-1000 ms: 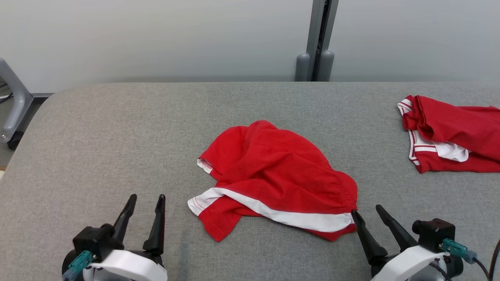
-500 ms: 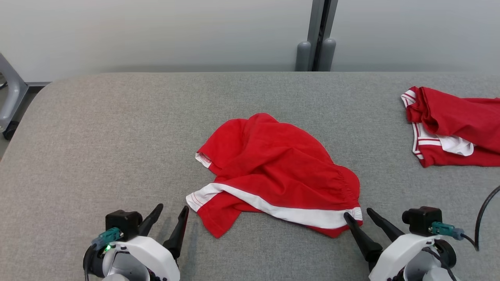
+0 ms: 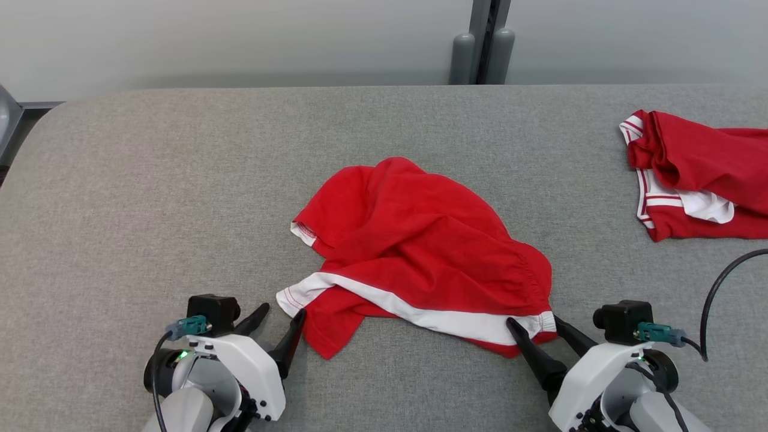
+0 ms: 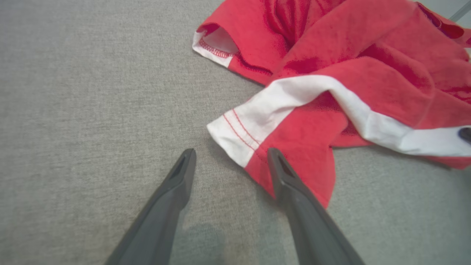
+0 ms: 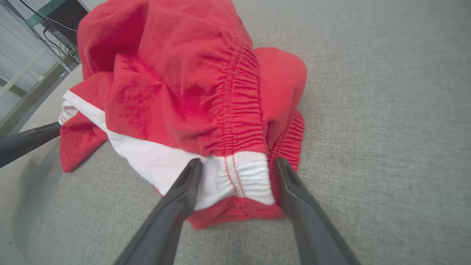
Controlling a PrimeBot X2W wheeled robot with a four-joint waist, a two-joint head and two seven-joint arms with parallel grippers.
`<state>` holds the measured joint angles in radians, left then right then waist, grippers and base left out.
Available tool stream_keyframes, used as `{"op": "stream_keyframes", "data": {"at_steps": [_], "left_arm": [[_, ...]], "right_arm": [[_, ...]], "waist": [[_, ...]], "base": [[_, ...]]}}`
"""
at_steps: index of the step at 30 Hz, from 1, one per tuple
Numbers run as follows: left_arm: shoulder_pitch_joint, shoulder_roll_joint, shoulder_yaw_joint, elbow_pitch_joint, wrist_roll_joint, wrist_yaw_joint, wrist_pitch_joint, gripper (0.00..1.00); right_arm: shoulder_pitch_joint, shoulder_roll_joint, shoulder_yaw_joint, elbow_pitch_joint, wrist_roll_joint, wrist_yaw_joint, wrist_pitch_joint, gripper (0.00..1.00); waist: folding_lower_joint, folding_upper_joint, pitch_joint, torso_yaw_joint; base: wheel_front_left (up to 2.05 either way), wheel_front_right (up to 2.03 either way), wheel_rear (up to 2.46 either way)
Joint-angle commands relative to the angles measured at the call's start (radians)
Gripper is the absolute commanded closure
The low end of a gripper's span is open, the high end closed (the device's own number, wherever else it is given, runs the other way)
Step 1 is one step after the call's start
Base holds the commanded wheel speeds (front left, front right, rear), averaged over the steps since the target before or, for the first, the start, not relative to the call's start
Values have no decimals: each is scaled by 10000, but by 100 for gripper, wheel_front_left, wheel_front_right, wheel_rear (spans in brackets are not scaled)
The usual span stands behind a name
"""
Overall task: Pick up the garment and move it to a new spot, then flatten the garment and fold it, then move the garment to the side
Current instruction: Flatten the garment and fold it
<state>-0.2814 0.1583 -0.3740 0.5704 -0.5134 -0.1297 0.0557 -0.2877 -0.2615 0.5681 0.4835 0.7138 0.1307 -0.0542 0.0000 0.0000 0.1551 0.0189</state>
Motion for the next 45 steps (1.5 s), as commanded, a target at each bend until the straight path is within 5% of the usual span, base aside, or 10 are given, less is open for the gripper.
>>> {"op": "stream_keyframes", "data": {"at_steps": [1,6,9,11,12,13,15,18,32,45], "left_arm": [[-314,148,-107,222,-169,-15,-158,0],[-674,241,-465,616,-470,-16,-410,0],[-803,301,-651,741,-668,-16,-515,3],[-850,343,-831,762,-802,-16,-575,36],[-846,373,-909,775,-887,-16,-577,61],[-846,373,-909,775,-887,-16,-577,61],[-829,419,-1078,801,-1031,-16,-603,100],[-887,444,-1281,830,-1255,-17,-638,100],[-498,994,-1506,313,-1725,47,-1555,100],[1025,2244,-995,-3315,-1661,1330,-1389,100]], "right_arm": [[-184,-36,112,110,135,5,-85,0],[-320,-28,399,342,320,5,-175,0],[-349,-54,536,408,458,5,-233,26],[-376,-56,685,447,558,5,-282,51],[-391,-64,738,477,585,5,-307,55],[-391,-64,738,477,585,5,-307,55],[-432,-68,832,522,673,5,-337,69],[-477,-116,1030,589,796,5,-381,100],[-474,-535,1403,297,1228,5,-1052,100],[162,-1159,1018,-1586,1895,5,-1622,100]], "waist": [[0,0,72,-61],[0,0,93,-131],[0,0,58,-142],[0,0,23,-140],[0,0,5,-135],[0,0,5,-135],[0,0,-36,-122],[0,0,-91,-99],[0,0,-645,46],[0,0,-1011,35]], "base": [[0,0,0],[0,0,0],[0,0,0],[0,0,0],[0,0,0],[0,0,0],[0,0,0],[0,0,0],[0,0,0],[0,0,0]]}}
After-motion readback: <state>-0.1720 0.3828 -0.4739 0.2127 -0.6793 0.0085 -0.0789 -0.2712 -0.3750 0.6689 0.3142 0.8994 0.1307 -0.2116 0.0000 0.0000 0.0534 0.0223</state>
